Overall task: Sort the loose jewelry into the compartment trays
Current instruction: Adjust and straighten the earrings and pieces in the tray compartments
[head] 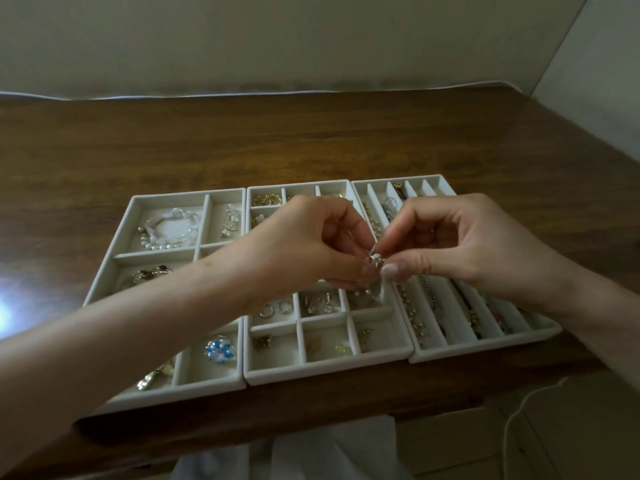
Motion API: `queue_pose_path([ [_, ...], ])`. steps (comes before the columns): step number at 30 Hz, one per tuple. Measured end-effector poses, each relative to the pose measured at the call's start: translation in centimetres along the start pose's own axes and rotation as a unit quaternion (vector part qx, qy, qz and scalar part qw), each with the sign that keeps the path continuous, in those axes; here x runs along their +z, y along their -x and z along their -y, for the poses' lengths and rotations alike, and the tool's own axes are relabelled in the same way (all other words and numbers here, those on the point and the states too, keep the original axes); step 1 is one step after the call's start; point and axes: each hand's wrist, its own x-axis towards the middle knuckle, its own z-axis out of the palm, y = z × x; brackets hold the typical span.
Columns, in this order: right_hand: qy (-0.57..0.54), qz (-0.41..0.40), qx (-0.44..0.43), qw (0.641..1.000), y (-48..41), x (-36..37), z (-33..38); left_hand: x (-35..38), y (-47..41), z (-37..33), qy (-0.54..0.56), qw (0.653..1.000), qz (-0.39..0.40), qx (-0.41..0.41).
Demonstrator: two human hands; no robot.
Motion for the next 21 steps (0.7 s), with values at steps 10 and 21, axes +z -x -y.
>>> queue_pose_path([
  [10,0.024,-0.008,-0.042,0.999,-0.24,-0.01,0.08,-0.33,0.15,-0.35,0.050,0.998,0.035,-0.033],
  [21,0.001,0.022,0.024,0.999,-0.27,-0.21,0.63,-0.05,0.35,-0.13,0.038,0.999,0.024,-0.020],
])
